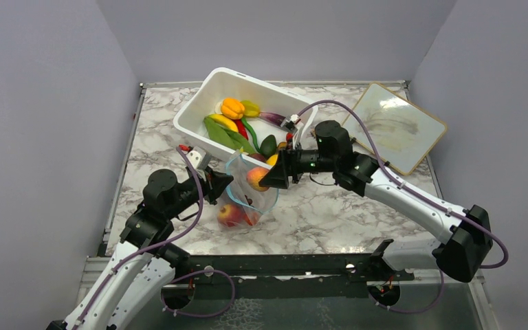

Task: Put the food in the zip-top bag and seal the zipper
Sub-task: Place the fake fruit in the zipper food storage bag.

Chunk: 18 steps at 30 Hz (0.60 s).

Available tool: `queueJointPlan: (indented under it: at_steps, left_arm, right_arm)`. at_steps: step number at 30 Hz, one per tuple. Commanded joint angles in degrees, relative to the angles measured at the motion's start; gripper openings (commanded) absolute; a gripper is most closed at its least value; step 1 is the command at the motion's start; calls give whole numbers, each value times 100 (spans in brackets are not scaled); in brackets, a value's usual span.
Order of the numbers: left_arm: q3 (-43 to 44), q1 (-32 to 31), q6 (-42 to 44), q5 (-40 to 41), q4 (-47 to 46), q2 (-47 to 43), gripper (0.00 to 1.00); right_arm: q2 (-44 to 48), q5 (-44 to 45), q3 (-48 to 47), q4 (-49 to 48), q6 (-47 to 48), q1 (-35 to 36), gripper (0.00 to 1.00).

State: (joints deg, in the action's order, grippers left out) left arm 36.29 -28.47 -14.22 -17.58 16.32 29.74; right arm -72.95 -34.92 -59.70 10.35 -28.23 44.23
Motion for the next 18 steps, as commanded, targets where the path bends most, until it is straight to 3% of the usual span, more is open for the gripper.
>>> queueJointPlan:
  at_steps: [1, 8, 18]
  left_arm:
    - [-8, 26, 41, 40, -123, -83, 0]
    - [-17, 25, 42, 57, -126, -144, 0]
    - [-10, 26, 42, 49, -129, -154, 0]
  right_arm:
    - [-71, 255, -188, 125, -79, 67, 58]
    - [-62, 338, -274, 204, -78, 67, 64]
    - [-184, 480, -346, 271, -115, 267, 59]
